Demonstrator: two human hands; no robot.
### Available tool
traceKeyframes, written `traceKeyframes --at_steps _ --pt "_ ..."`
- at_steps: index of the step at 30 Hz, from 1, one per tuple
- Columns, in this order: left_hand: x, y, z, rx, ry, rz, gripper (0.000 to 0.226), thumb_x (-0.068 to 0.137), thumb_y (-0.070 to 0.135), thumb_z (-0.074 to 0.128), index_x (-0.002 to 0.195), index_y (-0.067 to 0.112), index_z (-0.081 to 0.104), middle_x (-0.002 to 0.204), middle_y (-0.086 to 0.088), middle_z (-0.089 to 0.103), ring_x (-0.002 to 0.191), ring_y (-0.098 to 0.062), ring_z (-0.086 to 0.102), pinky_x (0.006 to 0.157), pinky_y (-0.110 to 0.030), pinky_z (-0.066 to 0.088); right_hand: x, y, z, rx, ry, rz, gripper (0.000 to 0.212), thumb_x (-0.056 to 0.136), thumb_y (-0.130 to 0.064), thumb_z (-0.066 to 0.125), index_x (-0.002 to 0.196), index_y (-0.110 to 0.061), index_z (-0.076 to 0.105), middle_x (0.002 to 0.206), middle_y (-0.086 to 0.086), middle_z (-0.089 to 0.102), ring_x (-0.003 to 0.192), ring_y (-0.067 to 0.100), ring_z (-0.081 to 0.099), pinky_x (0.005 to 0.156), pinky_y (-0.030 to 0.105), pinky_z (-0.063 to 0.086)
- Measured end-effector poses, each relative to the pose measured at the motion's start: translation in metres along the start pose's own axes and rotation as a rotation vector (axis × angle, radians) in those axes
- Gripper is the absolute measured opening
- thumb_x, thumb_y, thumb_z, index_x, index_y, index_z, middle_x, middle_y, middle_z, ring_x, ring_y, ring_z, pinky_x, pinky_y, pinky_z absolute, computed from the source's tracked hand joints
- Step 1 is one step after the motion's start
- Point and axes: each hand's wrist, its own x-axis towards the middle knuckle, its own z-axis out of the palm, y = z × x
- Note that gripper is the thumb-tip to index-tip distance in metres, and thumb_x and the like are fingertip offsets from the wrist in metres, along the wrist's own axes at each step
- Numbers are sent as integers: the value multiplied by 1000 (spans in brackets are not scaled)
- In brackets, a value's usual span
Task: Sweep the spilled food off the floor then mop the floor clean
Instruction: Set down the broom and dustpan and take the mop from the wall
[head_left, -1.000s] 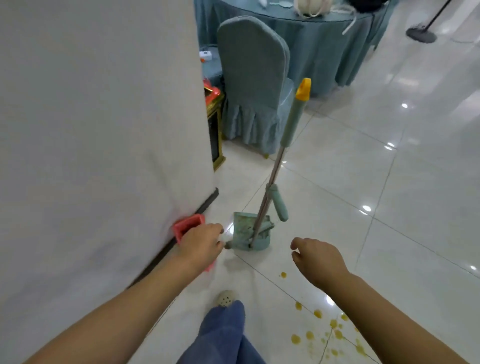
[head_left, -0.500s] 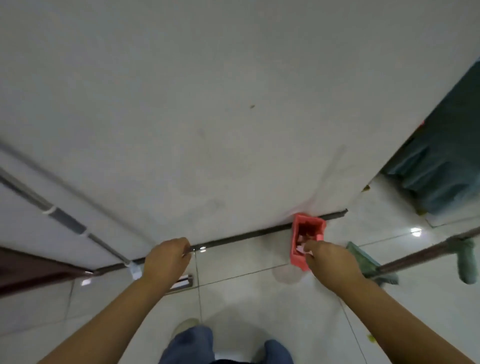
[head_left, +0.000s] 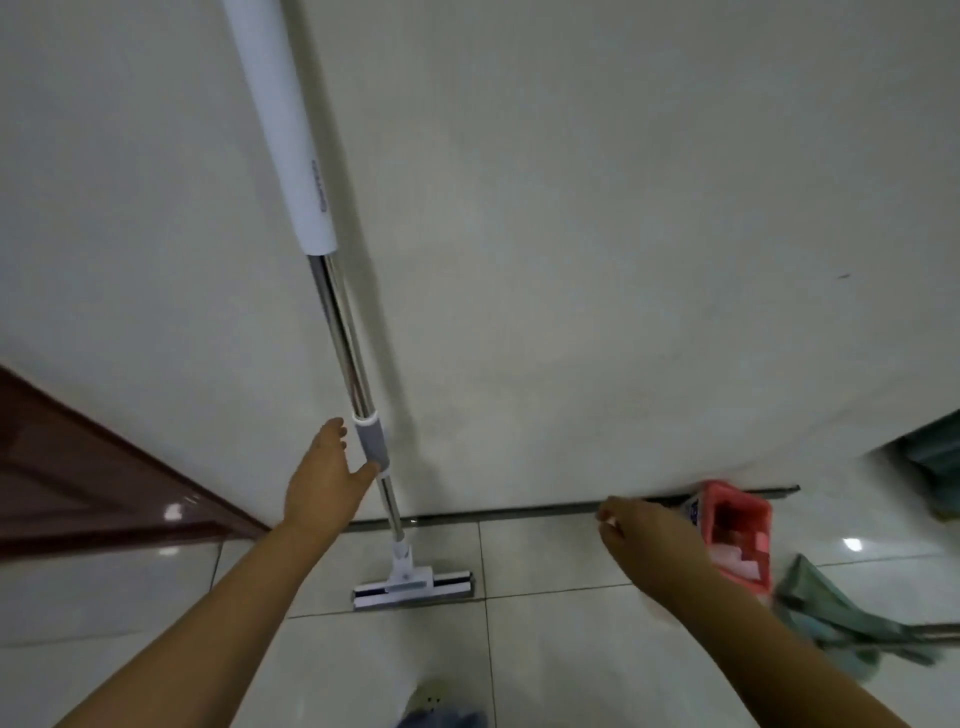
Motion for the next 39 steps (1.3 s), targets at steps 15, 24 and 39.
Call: traceKeyframes --at_steps 15,24,39 --pt "-2 4 -1 -305 -485 270 14 92 14 57 93 27 51 97 -6 59 91 -20 56 78 -24 41 -85 -118 -11 439 182 266 18 96 -21 50 106 -17 65 80 -8 65 70 14 69 72 37 59" --pt "-146 -35 -5 -7 -582 717 14 90 27 60 97 18 53 79 1 59 75 -22 61 71 -33 48 -229 -144 23 822 352 461 15 93 -9 51 98 -14 65 78 5 65 56 13 62 56 28 56" --pt "-362 -207 9 512 -821 1494 48 41 34 92 75 26 59 65 9 59 51 -10 59 37 -20 47 -513 -237 176 1166 -169 769 24 89 -30 58 106 -15 66 82 2 71 65 16 63 63 29 50"
